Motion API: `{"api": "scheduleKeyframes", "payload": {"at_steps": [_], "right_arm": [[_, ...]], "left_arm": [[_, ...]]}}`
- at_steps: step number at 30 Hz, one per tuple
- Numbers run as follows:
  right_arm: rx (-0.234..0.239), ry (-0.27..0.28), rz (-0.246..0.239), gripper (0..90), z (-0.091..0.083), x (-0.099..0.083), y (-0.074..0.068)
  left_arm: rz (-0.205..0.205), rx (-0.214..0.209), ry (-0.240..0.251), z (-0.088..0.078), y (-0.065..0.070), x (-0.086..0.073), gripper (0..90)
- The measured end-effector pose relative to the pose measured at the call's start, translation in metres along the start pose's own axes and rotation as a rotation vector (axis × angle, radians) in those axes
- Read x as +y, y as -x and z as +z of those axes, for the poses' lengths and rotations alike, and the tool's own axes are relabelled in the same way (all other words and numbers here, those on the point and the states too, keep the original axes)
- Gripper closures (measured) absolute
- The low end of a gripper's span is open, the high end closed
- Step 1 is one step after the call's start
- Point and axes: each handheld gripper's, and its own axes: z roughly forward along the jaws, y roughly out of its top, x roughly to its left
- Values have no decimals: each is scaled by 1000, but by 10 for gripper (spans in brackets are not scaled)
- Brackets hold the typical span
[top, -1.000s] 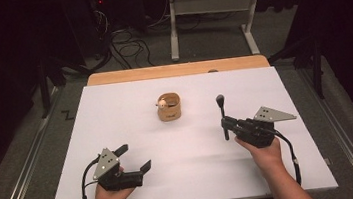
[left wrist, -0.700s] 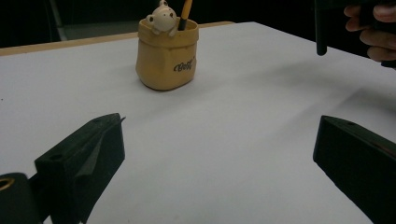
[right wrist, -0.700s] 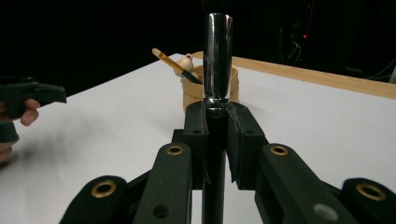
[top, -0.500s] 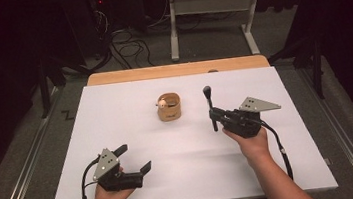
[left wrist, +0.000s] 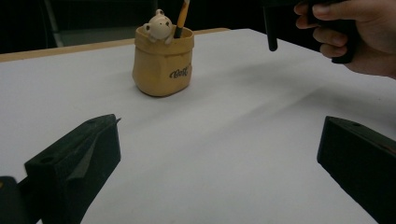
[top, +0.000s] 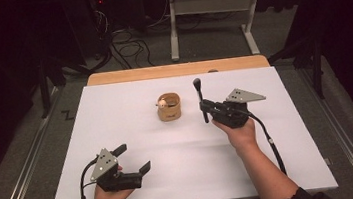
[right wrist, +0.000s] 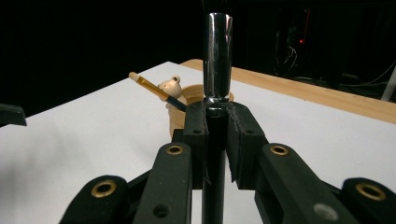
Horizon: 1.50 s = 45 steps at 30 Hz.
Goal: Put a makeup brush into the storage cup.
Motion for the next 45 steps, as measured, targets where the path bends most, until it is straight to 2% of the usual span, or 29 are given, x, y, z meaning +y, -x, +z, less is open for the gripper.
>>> {"api": "scheduleKeyframes", "payload": {"at_steps": [14,28,36,45], "right_arm": [[4,35,-14,802,31,18,0],[16,63,-3,801,64,24,-8],[8,62,-13,802,76,31,-10],[15,96,-19,801,85,43,-11]], "left_arm": [[-6,-2,-4,0,0,-1,4],[-27,2,5,-5,-3,-1,4],[-26,-1,4,-5,-4,-2,4],[-26,0,9,-5,-4,-2,4]]}}
